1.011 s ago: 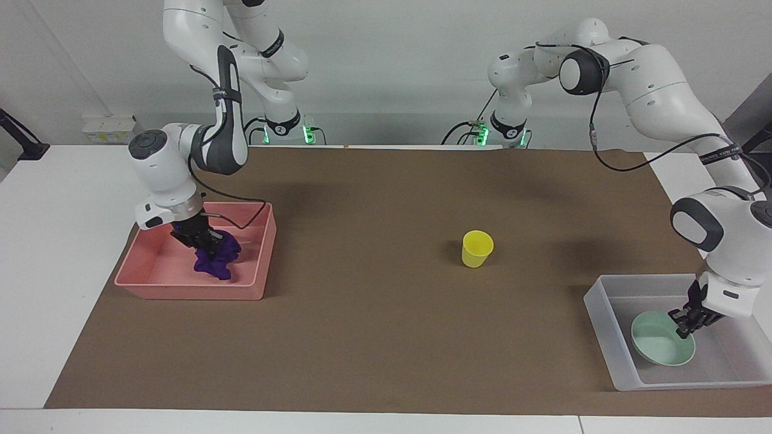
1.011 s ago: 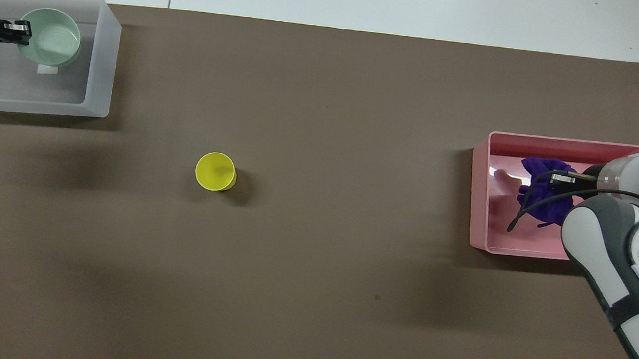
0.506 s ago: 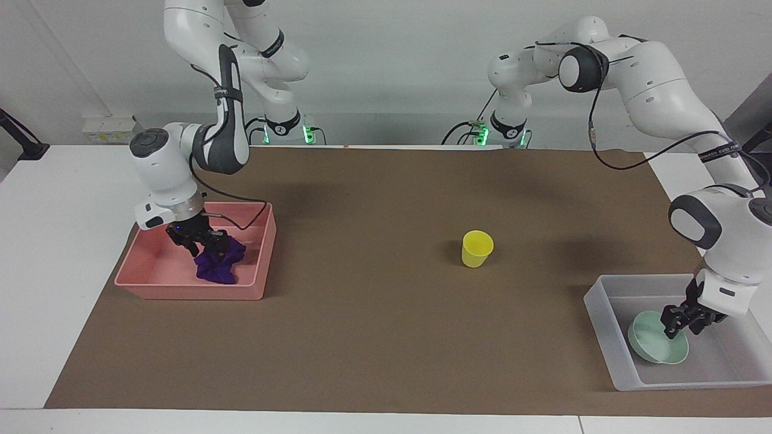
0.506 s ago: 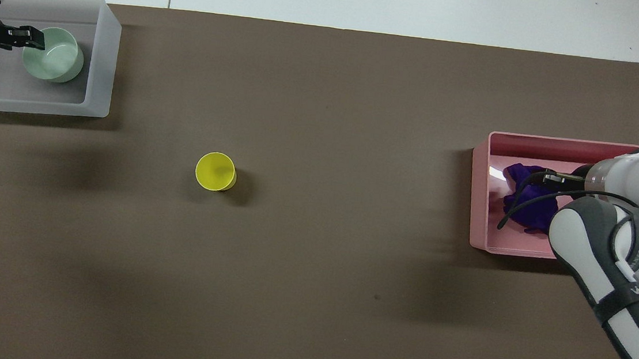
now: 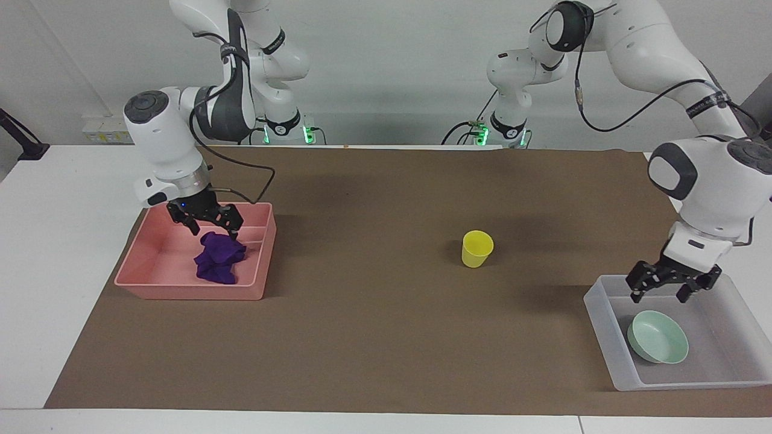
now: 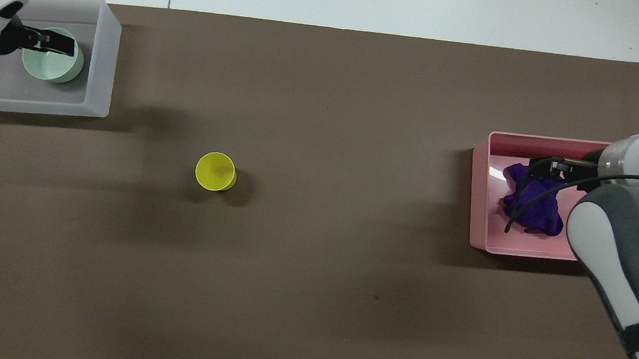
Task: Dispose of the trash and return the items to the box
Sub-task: 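Release the cloth into the pink bin while the left gripper releases the bowl, then grasp the yellow cup with the left gripper while the right gripper withdraws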
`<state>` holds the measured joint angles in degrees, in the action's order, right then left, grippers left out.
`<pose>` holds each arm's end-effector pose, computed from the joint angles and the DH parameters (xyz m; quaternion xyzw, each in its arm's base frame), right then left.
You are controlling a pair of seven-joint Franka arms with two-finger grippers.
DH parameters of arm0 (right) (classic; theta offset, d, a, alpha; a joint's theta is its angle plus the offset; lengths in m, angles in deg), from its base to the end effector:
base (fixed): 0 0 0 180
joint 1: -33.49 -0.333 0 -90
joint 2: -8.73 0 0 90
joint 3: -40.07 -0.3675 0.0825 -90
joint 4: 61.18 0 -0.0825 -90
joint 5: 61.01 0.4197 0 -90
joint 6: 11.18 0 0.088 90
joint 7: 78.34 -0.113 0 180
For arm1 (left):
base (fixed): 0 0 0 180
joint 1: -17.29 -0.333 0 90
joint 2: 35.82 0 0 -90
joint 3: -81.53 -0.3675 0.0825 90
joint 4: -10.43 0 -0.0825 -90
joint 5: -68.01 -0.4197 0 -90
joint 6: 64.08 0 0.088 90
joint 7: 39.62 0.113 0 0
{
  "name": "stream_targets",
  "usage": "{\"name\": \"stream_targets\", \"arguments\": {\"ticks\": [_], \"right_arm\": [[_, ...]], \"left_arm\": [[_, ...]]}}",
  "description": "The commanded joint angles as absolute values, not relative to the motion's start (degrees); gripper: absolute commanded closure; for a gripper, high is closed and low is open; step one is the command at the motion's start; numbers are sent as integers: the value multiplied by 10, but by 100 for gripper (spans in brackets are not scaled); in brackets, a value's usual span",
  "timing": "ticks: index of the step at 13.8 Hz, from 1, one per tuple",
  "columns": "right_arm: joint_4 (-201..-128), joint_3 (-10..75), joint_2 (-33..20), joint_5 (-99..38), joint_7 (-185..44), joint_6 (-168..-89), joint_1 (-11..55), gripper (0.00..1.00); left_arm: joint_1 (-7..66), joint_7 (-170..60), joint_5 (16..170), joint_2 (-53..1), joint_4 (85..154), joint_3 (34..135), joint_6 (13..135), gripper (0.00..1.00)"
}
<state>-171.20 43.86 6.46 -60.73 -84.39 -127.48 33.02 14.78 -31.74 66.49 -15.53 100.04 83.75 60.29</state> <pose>0.6113 -0.0347 0.5076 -0.9960 0.0826 -0.0350 0.0018 0.7409 0.0089 0.4965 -0.9896 0.0697 -0.1254 0.0143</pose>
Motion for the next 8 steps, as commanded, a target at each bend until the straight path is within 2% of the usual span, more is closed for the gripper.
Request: {"name": "stream_targets", "arguments": {"ticks": [1,6,8], "right_arm": [[-1656,436,98,-619,-853,-1170,335,0],[-1535,437,108,-628,-851,-1024,339,0],[-1506,432,106,-636,-848,-1007,342,0]], "left_arm": [[194,-346,662,-253,1130,829,606,0],[260,-380,661,-283,1212,830,649,0],[288,-386,661,-304,1277,830,721,0]]}}
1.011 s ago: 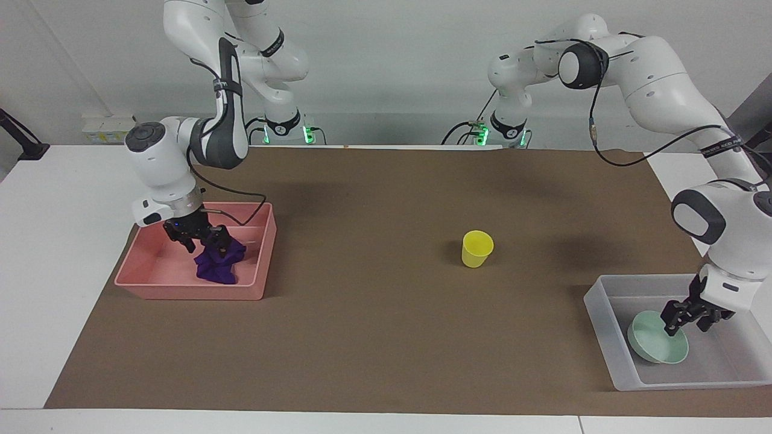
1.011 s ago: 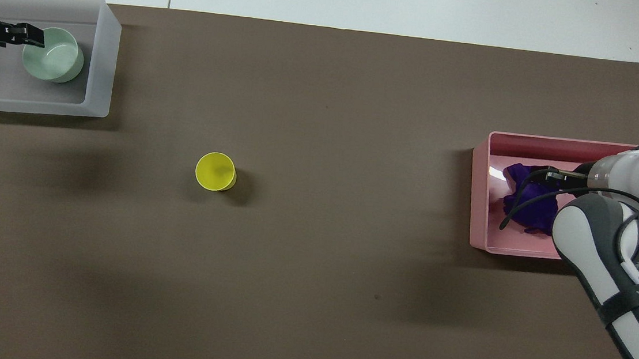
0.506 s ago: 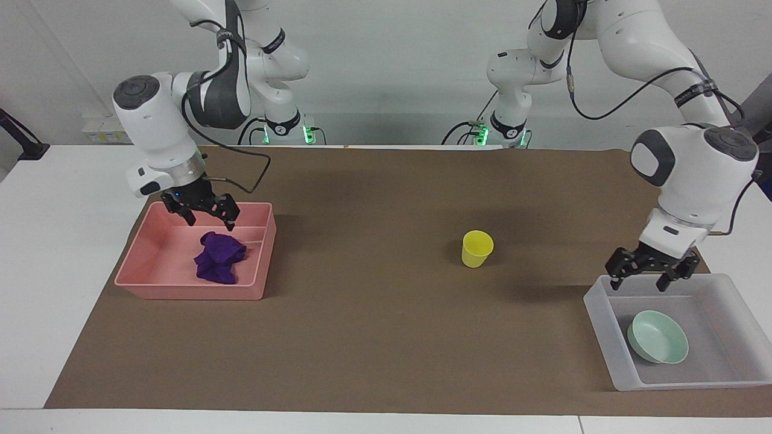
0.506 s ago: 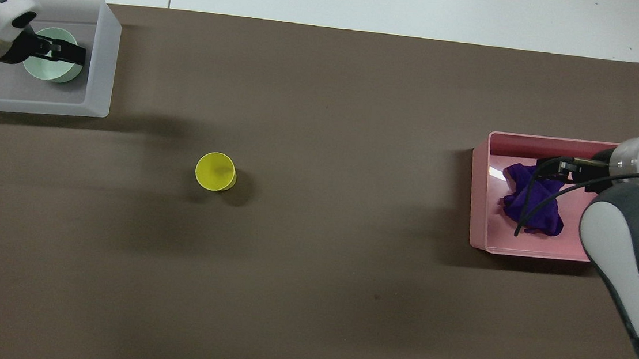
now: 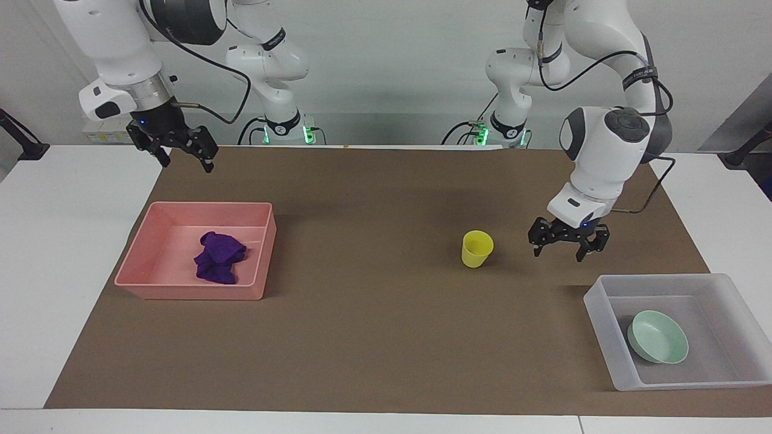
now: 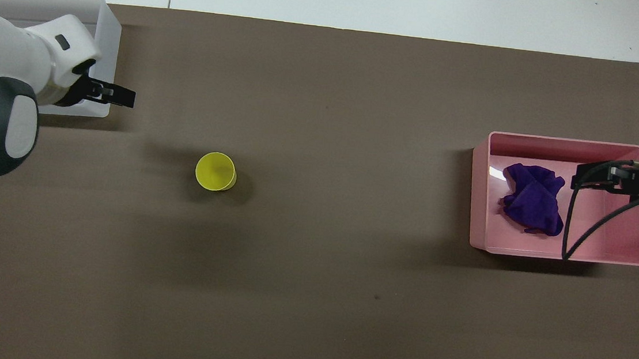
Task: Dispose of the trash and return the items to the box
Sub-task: 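Grasp the yellow cup with the left gripper while the right gripper withdraws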
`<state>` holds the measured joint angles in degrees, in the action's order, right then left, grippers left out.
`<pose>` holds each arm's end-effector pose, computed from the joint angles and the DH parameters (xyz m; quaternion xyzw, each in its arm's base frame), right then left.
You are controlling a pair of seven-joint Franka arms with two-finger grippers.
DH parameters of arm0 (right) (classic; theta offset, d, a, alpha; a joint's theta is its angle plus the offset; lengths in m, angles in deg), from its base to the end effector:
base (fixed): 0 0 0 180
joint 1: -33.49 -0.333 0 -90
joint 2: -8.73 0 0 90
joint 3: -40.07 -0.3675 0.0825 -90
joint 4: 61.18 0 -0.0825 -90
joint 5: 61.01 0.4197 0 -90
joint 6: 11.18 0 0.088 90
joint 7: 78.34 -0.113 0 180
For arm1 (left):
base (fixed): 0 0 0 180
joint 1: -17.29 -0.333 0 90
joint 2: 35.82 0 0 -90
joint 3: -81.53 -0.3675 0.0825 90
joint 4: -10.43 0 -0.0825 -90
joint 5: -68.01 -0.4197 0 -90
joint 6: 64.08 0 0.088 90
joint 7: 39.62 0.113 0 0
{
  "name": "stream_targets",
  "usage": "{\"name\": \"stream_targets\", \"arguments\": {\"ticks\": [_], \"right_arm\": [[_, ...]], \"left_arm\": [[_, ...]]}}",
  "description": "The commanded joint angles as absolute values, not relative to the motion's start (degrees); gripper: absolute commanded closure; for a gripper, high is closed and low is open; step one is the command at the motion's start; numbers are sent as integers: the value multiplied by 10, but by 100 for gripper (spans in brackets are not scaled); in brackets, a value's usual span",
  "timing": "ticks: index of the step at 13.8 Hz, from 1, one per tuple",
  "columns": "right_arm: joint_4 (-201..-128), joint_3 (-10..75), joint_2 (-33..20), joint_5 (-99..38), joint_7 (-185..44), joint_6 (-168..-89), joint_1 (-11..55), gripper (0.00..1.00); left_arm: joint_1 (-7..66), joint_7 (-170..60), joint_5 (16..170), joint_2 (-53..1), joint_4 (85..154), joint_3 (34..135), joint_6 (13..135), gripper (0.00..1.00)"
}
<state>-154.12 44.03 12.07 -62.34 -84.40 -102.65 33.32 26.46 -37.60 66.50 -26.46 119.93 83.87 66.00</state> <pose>0.5702 -0.0417 0.6800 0.9961 -0.0857 0.0164 0.0093 0.6440 -0.1291 0.4582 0.9874 -0.1240 0.0981 0.0005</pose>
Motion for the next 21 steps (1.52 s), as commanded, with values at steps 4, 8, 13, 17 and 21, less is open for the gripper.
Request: {"name": "stream_targets", "arguments": {"ticks": [4,8,13,17,21], "right_arm": [[-1527,435,116,-624,-848,-1011,338,0],[-1570,430,134,-623,-854,-1043,334,0],[-1593,430,146,-623,-857,-1054,320,0],[-1592,431,146,-623,-857,-1047,321,0],[-1593,431,147,-623,-855,-1046,324,0]], "left_arm": [[336,-395,661,-315,1360,830,808,0],[370,-446,661,-285,1376,830,835,26],[367,-510,661,-275,1370,830,854,100],[348,-510,661,-298,1333,828,783,100],[289,-505,661,-285,1229,828,714,100]]}}
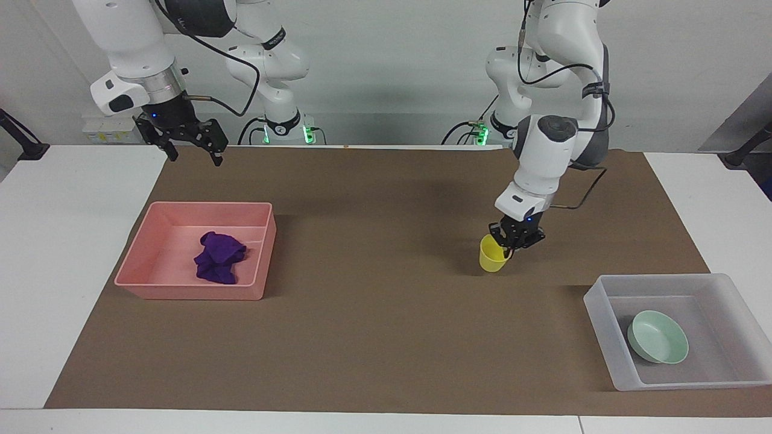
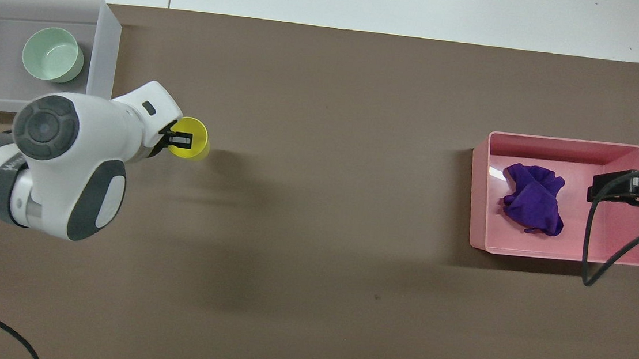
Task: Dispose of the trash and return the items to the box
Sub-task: 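Grasp the yellow cup with the left gripper while the right gripper withdraws, then carry the yellow cup into the green bowl in the clear bin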
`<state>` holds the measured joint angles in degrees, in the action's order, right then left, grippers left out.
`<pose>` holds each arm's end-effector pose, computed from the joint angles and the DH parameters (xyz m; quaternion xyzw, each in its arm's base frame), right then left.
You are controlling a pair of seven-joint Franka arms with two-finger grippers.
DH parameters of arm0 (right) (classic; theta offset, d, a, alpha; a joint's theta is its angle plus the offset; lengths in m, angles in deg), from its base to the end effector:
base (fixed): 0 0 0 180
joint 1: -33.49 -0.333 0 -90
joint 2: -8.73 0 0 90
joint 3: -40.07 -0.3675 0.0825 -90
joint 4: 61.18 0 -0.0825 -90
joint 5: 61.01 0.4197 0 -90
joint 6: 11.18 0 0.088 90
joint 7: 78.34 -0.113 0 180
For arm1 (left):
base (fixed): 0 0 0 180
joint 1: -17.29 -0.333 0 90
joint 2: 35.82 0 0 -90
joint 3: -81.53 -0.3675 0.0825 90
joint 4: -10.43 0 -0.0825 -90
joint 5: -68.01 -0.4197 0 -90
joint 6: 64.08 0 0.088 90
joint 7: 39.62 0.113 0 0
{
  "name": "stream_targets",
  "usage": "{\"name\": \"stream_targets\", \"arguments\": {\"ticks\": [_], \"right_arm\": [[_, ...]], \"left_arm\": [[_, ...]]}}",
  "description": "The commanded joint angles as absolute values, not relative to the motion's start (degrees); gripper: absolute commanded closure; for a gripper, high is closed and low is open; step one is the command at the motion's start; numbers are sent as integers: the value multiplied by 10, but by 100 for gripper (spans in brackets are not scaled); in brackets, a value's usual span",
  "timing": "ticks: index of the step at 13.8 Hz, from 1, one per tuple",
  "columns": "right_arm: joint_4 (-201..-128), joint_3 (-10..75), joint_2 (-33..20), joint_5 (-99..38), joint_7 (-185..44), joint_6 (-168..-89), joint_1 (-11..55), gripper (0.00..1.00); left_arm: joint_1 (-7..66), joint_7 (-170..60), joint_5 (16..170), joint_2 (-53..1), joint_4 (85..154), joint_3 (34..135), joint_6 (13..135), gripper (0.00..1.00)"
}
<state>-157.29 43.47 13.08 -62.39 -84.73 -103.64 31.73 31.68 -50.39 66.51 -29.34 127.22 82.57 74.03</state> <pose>0.5655 -0.0202 0.6633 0.9975 -0.0695 0.0064 0.0095 0.6109 -0.1680 0.4409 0.9904 -0.0486 0.1278 0.0206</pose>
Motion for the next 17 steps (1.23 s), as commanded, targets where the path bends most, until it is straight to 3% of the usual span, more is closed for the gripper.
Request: {"name": "stream_targets", "arguments": {"ticks": [1,8,11,17], "right_arm": [[-1593,431,147,-623,-855,-1046,323,0],[-1596,431,149,-623,-854,-1045,323,0],[-1601,431,151,-623,-854,-1045,322,0],[-1601,431,151,-623,-855,-1045,322,0]], "left_arm": [[272,-503,659,-275,1217,828,727,100],[125,-423,662,-202,1104,830,765,100],[82,-423,674,-138,1037,830,765,100],[51,-423,683,-61,988,832,766,100]]}}
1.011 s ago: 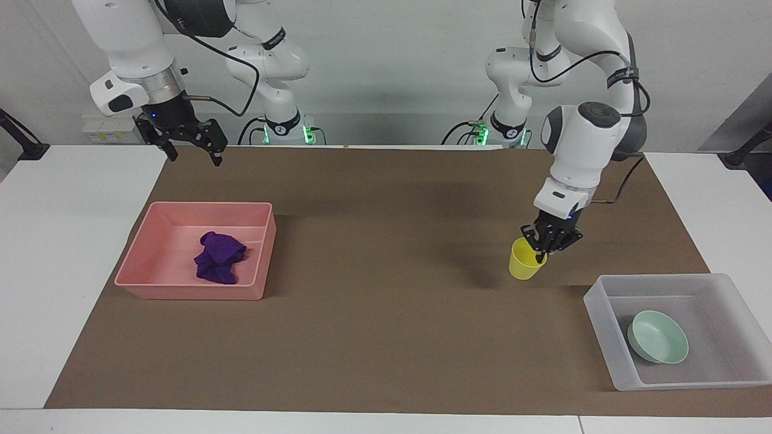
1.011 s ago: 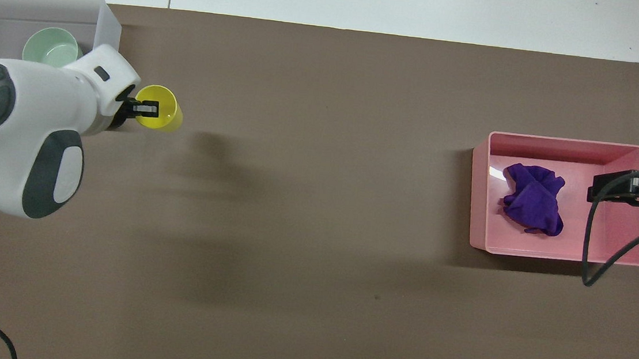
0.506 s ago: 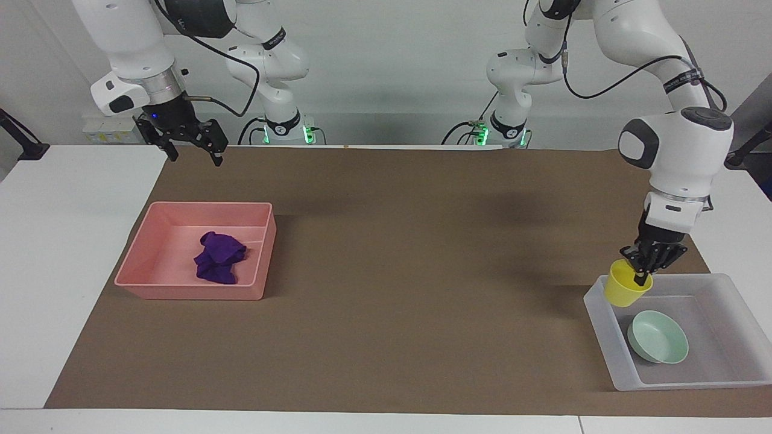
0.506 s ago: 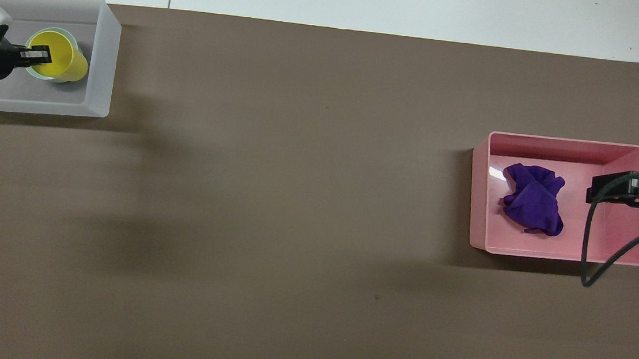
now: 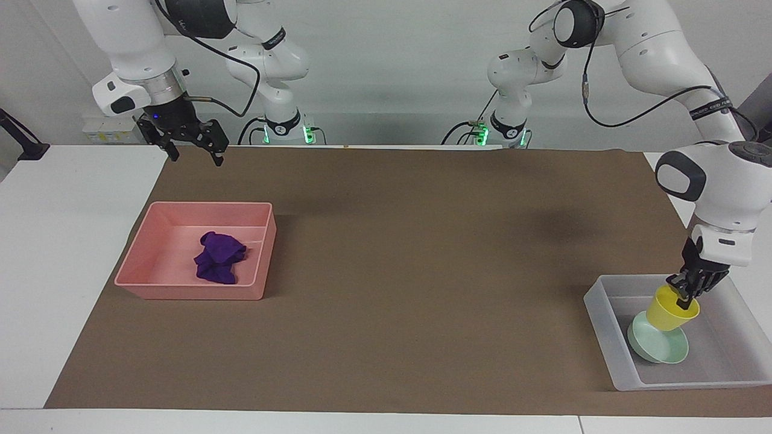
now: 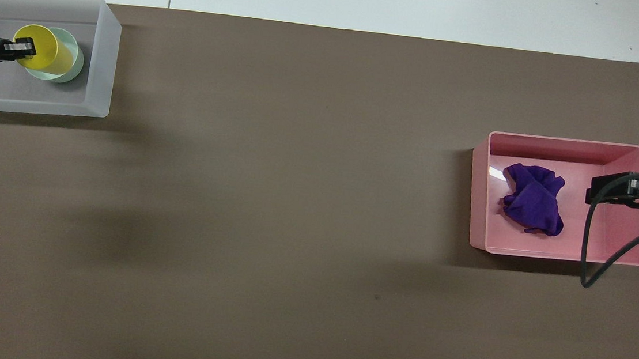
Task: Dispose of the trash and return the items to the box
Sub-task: 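Carry the yellow cup into the green bowl in the clear bin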
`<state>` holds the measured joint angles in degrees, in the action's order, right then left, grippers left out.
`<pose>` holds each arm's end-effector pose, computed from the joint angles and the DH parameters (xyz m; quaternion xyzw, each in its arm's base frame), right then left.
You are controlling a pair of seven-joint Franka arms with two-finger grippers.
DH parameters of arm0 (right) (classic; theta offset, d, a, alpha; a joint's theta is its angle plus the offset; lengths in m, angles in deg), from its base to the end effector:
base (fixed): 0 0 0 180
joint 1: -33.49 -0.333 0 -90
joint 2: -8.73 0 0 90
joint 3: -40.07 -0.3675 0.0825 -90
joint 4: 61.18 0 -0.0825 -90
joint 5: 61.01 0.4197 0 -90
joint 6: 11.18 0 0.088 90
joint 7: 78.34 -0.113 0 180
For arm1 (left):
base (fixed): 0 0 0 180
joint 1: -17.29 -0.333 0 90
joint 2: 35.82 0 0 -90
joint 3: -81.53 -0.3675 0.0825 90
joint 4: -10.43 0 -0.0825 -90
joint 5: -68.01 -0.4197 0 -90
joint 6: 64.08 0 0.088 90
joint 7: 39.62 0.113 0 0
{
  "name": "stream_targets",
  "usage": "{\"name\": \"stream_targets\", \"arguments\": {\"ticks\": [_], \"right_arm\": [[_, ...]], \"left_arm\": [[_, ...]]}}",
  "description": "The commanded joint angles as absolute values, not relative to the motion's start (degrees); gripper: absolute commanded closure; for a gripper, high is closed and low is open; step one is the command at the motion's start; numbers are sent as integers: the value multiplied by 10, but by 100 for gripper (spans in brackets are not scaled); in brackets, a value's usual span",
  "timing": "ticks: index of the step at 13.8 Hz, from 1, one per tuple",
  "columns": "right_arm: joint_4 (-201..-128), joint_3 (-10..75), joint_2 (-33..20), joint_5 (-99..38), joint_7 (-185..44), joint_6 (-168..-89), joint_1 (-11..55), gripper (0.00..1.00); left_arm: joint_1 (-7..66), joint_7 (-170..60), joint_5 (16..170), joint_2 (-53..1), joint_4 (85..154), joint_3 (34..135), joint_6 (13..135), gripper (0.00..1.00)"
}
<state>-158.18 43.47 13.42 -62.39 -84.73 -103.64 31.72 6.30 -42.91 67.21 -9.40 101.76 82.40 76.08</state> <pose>0.5629 -0.0201 0.6587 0.9975 -0.0693 0.0016 0.0095 0.7593 0.1375 0.4321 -0.9746 -0.1116 -0.1939 0.0138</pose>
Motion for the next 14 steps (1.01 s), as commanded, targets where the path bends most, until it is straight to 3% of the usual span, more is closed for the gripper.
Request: {"name": "stream_targets", "arguments": {"ticks": [1,6,10,12,14], "right_arm": [[-1601,431,151,-623,-855,-1045,322,0],[-1605,431,153,-623,-854,-1045,322,0],[-1605,431,153,-623,-855,-1046,322,0],[-1605,430,153,-623,-855,-1046,322,0],[-1605,430,153,-622,-855,-1045,322,0]], "left_arm": [[50,-423,694,-59,989,831,764,100],[50,-423,708,-60,1017,831,767,100],[54,-423,707,-60,1012,830,755,46],[57,-419,699,-62,1009,830,753,5],[63,-361,701,-75,1010,829,752,0]]}}
